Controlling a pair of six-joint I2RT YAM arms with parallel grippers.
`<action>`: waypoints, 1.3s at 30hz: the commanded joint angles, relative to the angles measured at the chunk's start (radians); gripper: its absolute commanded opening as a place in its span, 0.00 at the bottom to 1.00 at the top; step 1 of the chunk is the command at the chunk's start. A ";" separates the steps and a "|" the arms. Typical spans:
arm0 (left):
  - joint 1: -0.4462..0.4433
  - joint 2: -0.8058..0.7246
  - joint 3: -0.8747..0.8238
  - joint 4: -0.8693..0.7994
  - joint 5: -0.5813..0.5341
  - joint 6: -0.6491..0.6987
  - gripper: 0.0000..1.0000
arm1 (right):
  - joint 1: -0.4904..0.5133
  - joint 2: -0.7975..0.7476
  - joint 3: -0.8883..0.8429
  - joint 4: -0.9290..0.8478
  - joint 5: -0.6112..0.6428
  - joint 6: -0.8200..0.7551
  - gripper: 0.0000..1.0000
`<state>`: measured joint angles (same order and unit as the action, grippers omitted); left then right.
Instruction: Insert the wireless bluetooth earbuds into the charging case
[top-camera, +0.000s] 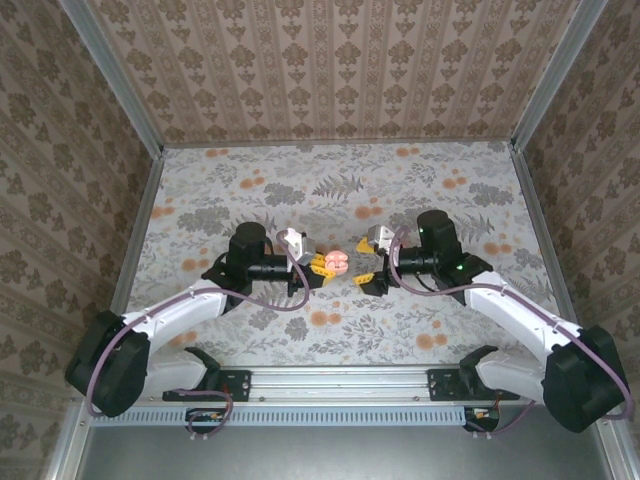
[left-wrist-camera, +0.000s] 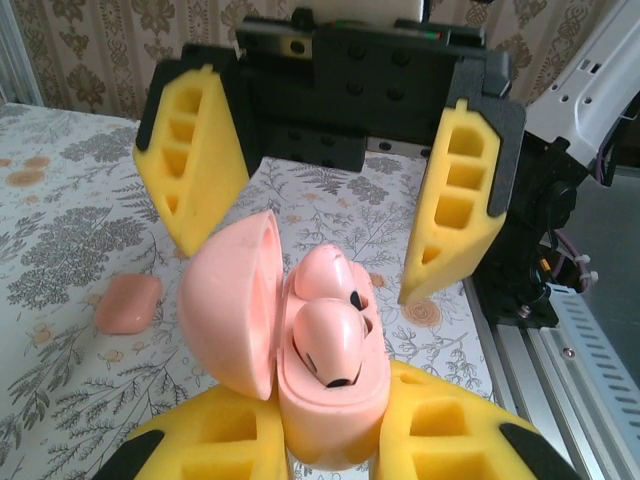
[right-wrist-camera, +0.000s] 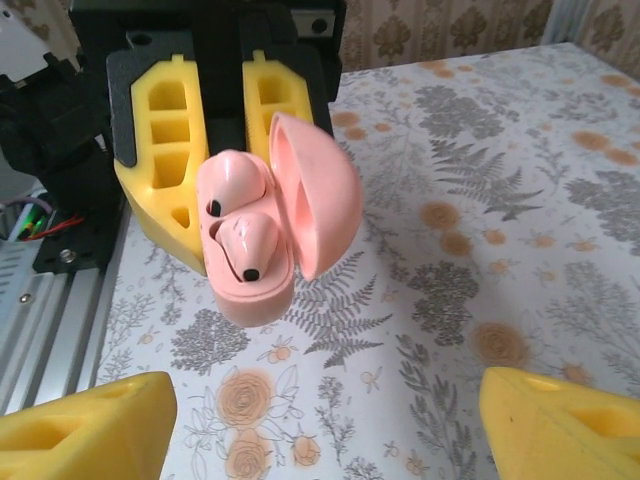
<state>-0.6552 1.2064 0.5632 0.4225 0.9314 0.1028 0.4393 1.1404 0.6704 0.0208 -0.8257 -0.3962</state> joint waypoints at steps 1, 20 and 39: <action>-0.007 -0.024 0.027 0.009 0.027 0.024 0.11 | 0.012 0.032 0.047 0.031 -0.092 -0.002 0.79; -0.014 -0.019 0.035 -0.003 0.022 0.030 0.11 | 0.057 0.178 0.158 0.028 -0.220 -0.004 0.63; -0.017 -0.025 0.027 -0.014 -0.011 0.038 0.11 | 0.059 0.119 0.156 -0.023 -0.233 -0.036 0.51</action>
<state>-0.6674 1.2011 0.5648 0.4103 0.9306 0.1139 0.4934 1.3056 0.8043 0.0219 -1.0180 -0.4046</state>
